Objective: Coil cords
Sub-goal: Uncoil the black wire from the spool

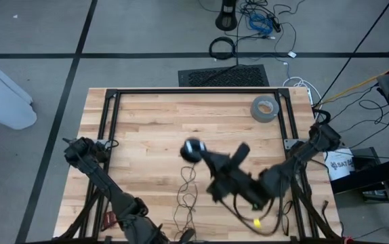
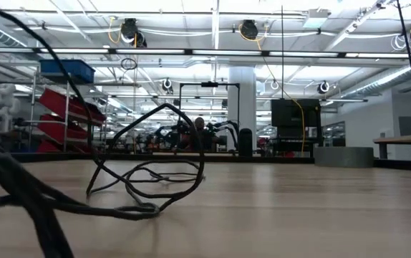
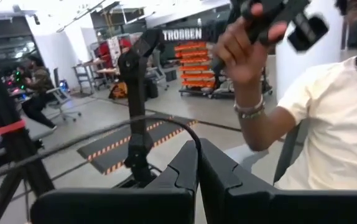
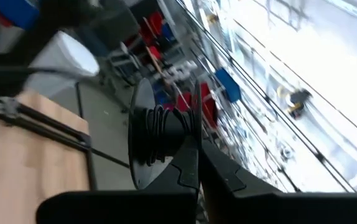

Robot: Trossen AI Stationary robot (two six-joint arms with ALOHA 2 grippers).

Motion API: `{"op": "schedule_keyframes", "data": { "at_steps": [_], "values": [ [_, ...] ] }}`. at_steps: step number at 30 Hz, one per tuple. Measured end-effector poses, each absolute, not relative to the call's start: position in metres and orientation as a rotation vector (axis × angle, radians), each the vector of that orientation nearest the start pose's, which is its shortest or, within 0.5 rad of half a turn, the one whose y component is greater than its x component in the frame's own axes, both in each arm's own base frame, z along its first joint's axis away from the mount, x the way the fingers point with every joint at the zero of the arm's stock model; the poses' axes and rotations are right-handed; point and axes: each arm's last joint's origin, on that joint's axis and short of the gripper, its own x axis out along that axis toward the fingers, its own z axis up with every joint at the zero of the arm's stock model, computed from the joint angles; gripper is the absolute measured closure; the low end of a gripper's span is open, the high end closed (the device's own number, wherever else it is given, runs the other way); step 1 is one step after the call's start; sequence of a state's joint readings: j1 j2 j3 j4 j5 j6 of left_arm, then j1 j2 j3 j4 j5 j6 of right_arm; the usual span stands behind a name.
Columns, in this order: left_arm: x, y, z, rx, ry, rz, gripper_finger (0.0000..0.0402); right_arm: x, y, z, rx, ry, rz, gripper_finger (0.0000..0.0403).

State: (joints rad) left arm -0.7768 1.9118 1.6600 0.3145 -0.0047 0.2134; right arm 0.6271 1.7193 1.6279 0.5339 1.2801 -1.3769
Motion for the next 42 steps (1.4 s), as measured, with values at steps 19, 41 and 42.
{"op": "schedule_keyframes", "data": {
  "at_steps": [19, 41, 42],
  "values": [
    [0.349, -0.29, 0.34, 0.307, 0.055, -0.323, 0.0392, 0.291, 0.135, 0.488, -0.659, 0.122, -0.845, 0.0403],
    [0.355, -0.237, 0.311, 0.509, 0.431, 0.215, 0.0392, 0.223, 0.253, 0.463, -0.503, -0.012, -0.334, 0.0403],
    [0.357, -0.233, 0.308, 0.497, 0.457, 0.199, 0.0392, 0.22, 0.255, 0.464, -0.499, -0.023, -0.316, 0.0403]
  ]
}}
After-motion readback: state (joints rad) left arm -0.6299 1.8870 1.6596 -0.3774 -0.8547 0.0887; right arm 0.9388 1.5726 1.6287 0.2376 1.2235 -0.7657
